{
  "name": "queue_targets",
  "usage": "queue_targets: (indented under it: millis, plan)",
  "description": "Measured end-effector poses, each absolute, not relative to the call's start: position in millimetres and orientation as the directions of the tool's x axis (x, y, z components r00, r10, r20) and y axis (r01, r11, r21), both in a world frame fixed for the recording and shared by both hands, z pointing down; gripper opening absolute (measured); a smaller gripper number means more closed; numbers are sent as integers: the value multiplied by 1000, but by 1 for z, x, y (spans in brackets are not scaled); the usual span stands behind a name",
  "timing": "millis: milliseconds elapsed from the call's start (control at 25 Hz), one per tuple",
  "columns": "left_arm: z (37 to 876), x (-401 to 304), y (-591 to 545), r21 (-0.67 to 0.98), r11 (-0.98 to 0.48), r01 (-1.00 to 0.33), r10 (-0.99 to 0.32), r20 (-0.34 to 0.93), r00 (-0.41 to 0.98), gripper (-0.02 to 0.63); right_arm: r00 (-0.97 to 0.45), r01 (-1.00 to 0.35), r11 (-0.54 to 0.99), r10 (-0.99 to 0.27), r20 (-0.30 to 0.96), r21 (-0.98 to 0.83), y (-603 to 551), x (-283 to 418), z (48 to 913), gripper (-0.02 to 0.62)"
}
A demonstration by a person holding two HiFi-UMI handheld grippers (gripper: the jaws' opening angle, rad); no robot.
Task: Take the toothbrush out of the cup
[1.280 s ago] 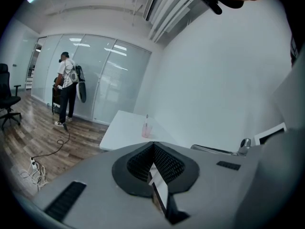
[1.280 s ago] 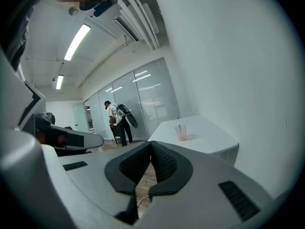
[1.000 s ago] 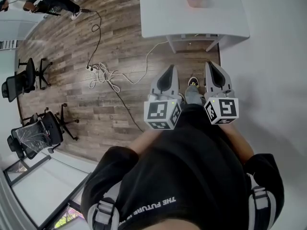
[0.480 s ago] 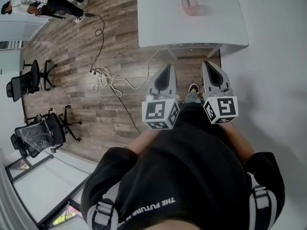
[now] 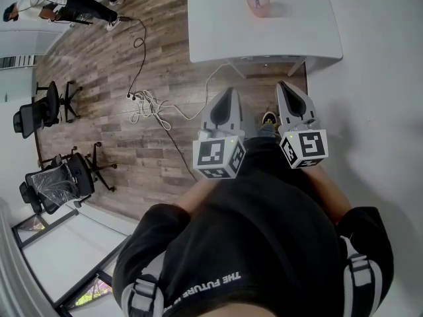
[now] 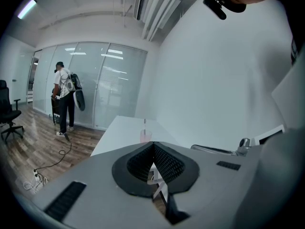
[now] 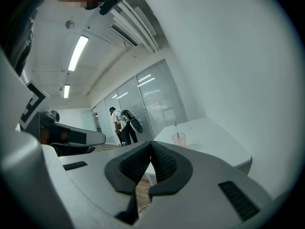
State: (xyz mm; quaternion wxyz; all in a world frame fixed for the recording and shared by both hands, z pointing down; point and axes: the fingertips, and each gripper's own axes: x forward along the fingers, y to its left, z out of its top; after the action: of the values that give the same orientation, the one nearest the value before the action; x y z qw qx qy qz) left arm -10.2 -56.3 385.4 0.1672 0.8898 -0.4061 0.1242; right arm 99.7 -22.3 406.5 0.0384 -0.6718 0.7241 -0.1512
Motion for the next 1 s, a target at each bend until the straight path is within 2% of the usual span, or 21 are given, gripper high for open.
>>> queue_targets:
  millis: [1000]
  plan:
    - [393,-4,-68,190,-613,-767,-675,379,633,15,-88,-957,39,-983,158,-288,-36,108,415,15]
